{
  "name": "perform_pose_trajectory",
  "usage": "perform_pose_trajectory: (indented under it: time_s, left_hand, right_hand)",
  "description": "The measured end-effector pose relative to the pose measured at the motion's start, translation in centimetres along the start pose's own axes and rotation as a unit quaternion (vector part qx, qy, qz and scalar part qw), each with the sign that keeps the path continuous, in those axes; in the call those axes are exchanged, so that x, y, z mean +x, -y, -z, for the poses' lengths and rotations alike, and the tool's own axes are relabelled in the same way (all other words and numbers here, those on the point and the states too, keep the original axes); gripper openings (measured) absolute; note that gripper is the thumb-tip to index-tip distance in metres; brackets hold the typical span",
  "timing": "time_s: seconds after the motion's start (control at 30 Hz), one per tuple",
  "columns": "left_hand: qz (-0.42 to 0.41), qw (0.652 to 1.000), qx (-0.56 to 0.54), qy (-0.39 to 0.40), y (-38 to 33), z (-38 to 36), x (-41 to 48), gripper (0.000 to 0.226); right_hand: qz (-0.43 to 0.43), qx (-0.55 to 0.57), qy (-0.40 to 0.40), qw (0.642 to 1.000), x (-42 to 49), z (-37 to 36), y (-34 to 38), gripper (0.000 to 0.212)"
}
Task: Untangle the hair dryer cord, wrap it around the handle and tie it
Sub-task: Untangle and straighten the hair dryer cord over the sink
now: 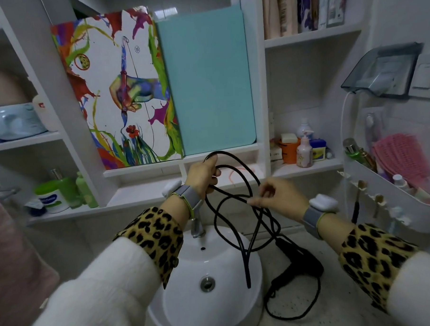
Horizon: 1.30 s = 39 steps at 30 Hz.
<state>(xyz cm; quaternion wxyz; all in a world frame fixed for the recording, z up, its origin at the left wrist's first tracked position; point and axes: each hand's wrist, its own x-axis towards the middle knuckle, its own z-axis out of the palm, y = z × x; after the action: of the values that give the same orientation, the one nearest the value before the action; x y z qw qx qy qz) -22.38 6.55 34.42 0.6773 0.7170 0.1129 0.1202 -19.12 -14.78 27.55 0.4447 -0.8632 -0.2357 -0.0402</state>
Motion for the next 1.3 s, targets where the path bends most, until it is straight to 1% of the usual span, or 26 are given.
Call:
perform_pose_trajectory:
  time_s: [0.03,0.07,0.17,0.2,0.27,0.3,0.4,0.43,0.53,0.57,0.6,0.67,0.73,0.83,0.93,1.03,1.1,1.17,1.23,1.3]
  left_hand:
    - [0.0,1.0,-0.004,-0.003,-0.2,0.0,-0.1,0.042]
    - [-0.001,1.0,-0.003,-0.004,-0.3,0.1,-0.1,0.043]
    - [-0.007,1.0,0.014,-0.005,0.0,0.5,-0.2,0.043]
    - [-0.011,1.0,0.021,-0.012,0.1,0.8,-0.1,0.042]
    - [-0.02,0.999,0.039,-0.031,0.6,1.9,0.0,0.041]
    - [-0.022,0.998,0.046,-0.038,0.7,2.6,0.0,0.042]
    - [-0.015,0.998,0.036,-0.049,1.1,4.3,0.1,0.046]
    - [-0.013,0.998,0.024,-0.05,1.1,4.6,0.1,0.047]
    - [-0.009,0.999,0.0,-0.049,0.8,5.0,0.1,0.05]
    - [-0.007,0.999,-0.003,-0.05,0.7,5.1,0.1,0.05]
    - [-0.002,0.999,-0.004,-0.052,0.6,5.3,0.1,0.051]
    - [0.019,0.999,-0.008,-0.05,0.5,5.6,0.0,0.049]
    - [0.051,0.998,-0.015,-0.029,0.4,5.7,-0.2,0.045]
    - [0.067,0.998,-0.013,0.008,0.2,4.8,-0.4,0.039]
    - [0.049,0.999,0.006,0.022,-0.2,4.1,-0.5,0.035]
    - [0.058,0.997,-0.008,0.048,-0.6,3.5,-0.6,0.036]
    - [0.079,0.992,-0.036,0.089,-0.7,2.5,-0.9,0.041]
    - [0.093,0.986,-0.038,0.133,-0.7,1.1,-1.2,0.05]
    - [0.093,0.981,-0.012,0.168,-0.7,-0.1,-1.5,0.057]
    - [0.076,0.983,0.024,0.164,-0.4,-0.9,-1.6,0.056]
  right_hand:
    - [-0.013,-0.021,0.04,0.999,-0.2,-0.6,-0.1,0.045]
    - [-0.02,-0.038,0.06,0.997,-0.3,-1.0,-0.1,0.042]
    - [-0.014,-0.077,0.044,0.996,0.1,-1.4,0.0,0.023]
    - [-0.007,-0.099,0.037,0.994,0.4,-1.1,0.1,0.02]
    - [0.008,-0.119,0.005,0.993,1.0,-0.1,0.4,0.022]
    - [0.007,-0.103,-0.022,0.994,1.3,0.7,0.6,0.022]
    - [-0.018,0.019,-0.103,0.994,2.4,2.6,1.6,0.02]
    - [-0.021,0.031,-0.122,0.992,2.7,2.9,1.9,0.02]
    - [-0.016,-0.006,-0.163,0.987,3.5,3.1,2.5,0.021]
    - [-0.017,-0.003,-0.166,0.986,3.7,3.0,2.5,0.02]
    - [-0.021,0.02,-0.158,0.987,3.8,3.0,2.5,0.02]
    - [-0.036,0.115,-0.113,0.986,3.8,2.8,2.3,0.017]
    - [-0.039,0.204,-0.07,0.976,3.9,2.5,2.4,0.014]
    - [-0.044,0.277,-0.064,0.958,4.2,2.0,3.1,0.013]
    - [-0.062,0.368,-0.071,0.925,4.5,2.0,4.0,0.012]
    - [-0.072,0.45,-0.05,0.889,4.3,2.0,4.8,0.01]
    - [-0.063,0.479,-0.036,0.875,4.0,1.5,5.6,0.01]
    - [-0.047,0.475,-0.015,0.878,3.7,0.7,6.4,0.009]
    - [-0.033,0.465,0.012,0.885,3.1,0.0,7.2,0.01]
    - [-0.032,0.471,0.032,0.881,2.9,-0.2,7.7,0.015]
